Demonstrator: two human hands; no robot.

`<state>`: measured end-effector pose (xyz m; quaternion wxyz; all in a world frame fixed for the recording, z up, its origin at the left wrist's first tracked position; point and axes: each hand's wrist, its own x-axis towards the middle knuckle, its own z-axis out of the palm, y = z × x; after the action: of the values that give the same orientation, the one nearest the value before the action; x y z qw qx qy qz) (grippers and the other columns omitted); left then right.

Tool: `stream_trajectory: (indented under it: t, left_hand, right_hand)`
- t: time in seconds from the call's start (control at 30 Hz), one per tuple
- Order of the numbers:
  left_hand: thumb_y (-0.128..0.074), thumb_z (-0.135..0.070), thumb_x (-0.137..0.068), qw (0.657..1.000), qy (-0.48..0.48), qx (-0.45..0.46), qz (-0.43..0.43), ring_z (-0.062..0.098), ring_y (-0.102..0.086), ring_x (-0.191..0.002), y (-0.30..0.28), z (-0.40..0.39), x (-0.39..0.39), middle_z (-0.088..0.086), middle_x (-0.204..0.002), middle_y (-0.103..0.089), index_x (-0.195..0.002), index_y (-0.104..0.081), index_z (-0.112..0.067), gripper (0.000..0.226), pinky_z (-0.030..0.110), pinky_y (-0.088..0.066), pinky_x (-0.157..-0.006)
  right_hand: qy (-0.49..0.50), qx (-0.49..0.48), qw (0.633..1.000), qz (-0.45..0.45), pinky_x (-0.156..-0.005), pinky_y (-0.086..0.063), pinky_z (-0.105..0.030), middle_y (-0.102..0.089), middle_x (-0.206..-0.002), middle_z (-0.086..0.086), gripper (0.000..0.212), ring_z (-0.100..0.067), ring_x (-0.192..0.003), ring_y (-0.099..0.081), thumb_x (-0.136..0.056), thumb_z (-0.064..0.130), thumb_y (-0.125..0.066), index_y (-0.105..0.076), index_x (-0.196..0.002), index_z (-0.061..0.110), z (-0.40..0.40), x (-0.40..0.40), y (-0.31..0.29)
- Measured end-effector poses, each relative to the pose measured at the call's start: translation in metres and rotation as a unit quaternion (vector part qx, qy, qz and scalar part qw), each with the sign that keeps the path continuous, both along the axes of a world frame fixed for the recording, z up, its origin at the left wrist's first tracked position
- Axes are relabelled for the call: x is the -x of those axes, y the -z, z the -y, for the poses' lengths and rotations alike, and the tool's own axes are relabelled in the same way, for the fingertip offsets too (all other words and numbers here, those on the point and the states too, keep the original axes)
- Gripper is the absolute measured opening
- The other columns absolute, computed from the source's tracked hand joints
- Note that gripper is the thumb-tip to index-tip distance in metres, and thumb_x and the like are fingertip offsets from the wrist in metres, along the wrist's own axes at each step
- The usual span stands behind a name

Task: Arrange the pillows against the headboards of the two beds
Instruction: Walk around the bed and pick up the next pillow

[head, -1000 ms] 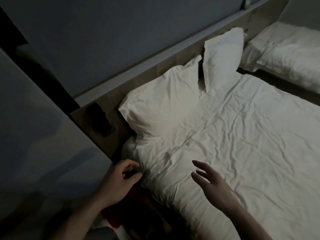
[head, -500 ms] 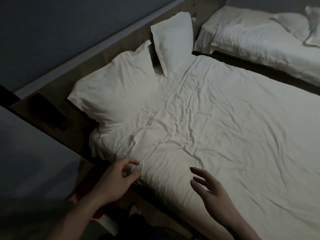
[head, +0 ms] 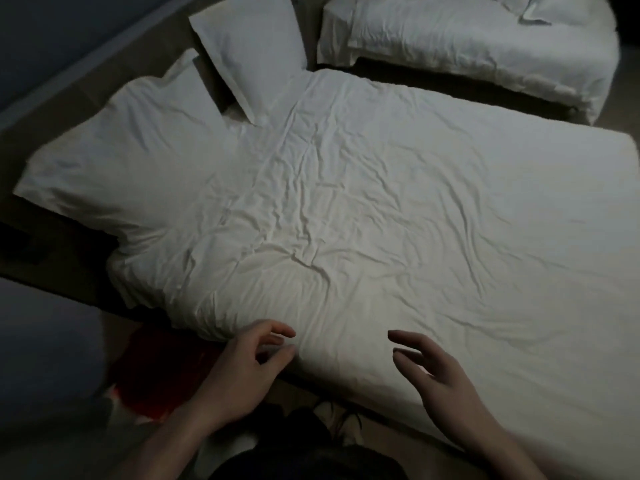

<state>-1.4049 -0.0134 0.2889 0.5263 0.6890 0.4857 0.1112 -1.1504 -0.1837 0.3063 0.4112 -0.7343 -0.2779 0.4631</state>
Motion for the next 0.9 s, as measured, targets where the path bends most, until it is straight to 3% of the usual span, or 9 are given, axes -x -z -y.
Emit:
stream_trajectory:
  t: [0.1,0.17,0.23,0.3,0.5,0.63,0.73,0.83,0.9]
  left_hand:
    - [-0.078,-0.022,-0.092,0.999,0.046,0.002,0.013,0.005,-0.072,-0.104,0.001,0.006,-0.021,-0.007,-0.105,-0.074,-0.102,-0.072,-0.041,0.022,0.030,-0.060,-0.093]
    - [-0.078,-0.021,-0.092,0.997,0.070,0.007,0.015,0.006,-0.071,-0.106,0.004,0.009,-0.032,-0.009,-0.108,-0.073,-0.103,-0.071,-0.042,0.025,0.028,-0.059,-0.093]
    - [-0.078,-0.024,-0.092,0.995,0.094,0.018,0.008,0.002,-0.069,-0.108,0.008,0.013,-0.045,-0.019,-0.109,-0.070,-0.103,-0.070,-0.043,0.023,0.023,-0.056,-0.091]
    - [-0.077,-0.026,-0.092,0.994,0.111,0.019,0.000,-0.002,-0.068,-0.106,0.011,0.020,-0.055,-0.030,-0.109,-0.065,-0.101,-0.071,-0.039,0.017,0.019,-0.053,-0.088]
    - [-0.076,-0.027,-0.093,0.991,0.133,0.030,0.003,-0.001,-0.069,-0.104,0.009,0.061,-0.074,-0.030,-0.107,-0.065,-0.102,-0.072,-0.035,0.012,0.019,-0.055,-0.085]
    - [-0.076,-0.027,-0.093,0.992,0.127,0.022,0.000,0.001,-0.071,-0.099,0.011,0.093,-0.095,-0.019,-0.105,-0.070,-0.100,-0.073,-0.033,0.010,0.019,-0.055,-0.082]
    - [-0.075,-0.026,-0.094,0.994,0.110,0.018,0.008,0.001,-0.071,-0.097,0.011,0.129,-0.118,-0.011,-0.106,-0.073,-0.100,-0.073,-0.032,0.008,0.014,-0.053,-0.079]
    - [-0.074,-0.029,-0.095,0.994,0.106,0.016,0.014,0.001,-0.071,-0.098,0.013,0.180,-0.146,-0.017,-0.105,-0.072,-0.100,-0.074,-0.033,0.007,0.014,-0.052,-0.079]
    - [-0.074,-0.031,-0.095,0.995,0.092,0.023,0.017,0.001,-0.072,-0.098,0.014,0.222,-0.164,-0.012,-0.106,-0.074,-0.102,-0.074,-0.034,0.007,0.017,-0.053,-0.081]
  right_hand:
    - [0.044,0.010,0.999,-0.007,-0.081,-0.050,-0.004,-0.072,-0.121,0.028,0.024,0.011,-0.113,-0.065,-0.099,0.026,-0.067,-0.072,-0.117,0.043,0.024,0.001,0.005]
    - [0.083,0.014,0.996,-0.019,-0.091,-0.054,-0.016,-0.073,-0.122,0.024,0.024,0.005,-0.114,-0.068,-0.100,0.023,-0.066,-0.073,-0.118,0.038,0.041,0.006,0.008]
    - [0.108,0.018,0.994,-0.020,-0.098,-0.055,-0.026,-0.074,-0.123,0.021,0.023,0.000,-0.115,-0.069,-0.100,0.020,-0.066,-0.073,-0.119,0.031,0.058,0.011,0.012]
    - [0.120,0.024,0.992,-0.024,-0.099,-0.056,-0.026,-0.074,-0.123,0.020,0.023,-0.002,-0.117,-0.069,-0.099,0.020,-0.066,-0.073,-0.118,0.028,0.076,0.013,0.015]
    - [0.168,0.016,0.986,-0.020,-0.108,-0.053,-0.048,-0.077,-0.121,0.015,0.036,-0.004,-0.114,-0.071,-0.083,0.042,-0.069,-0.075,-0.117,0.031,0.123,0.004,0.006]
    - [0.190,-0.006,0.982,-0.018,-0.108,-0.054,-0.048,-0.076,-0.124,0.015,0.052,-0.004,-0.117,-0.070,-0.077,0.066,-0.072,-0.075,-0.117,0.033,0.163,-0.012,0.004]
    - [0.193,-0.015,0.981,-0.033,-0.108,-0.053,-0.053,-0.076,-0.122,0.013,0.043,-0.005,-0.116,-0.071,-0.081,0.054,-0.071,-0.076,-0.117,0.030,0.203,-0.029,0.007]
    - [0.178,-0.019,0.983,-0.028,-0.107,-0.054,-0.052,-0.077,-0.121,0.014,0.055,-0.005,-0.114,-0.071,-0.073,0.072,-0.072,-0.076,-0.116,0.036,0.254,-0.055,0.011]
    - [0.164,-0.025,0.986,-0.029,-0.107,-0.055,-0.050,-0.076,-0.122,0.016,0.054,-0.003,-0.115,-0.071,-0.073,0.072,-0.071,-0.076,-0.116,0.040,0.293,-0.076,0.012]
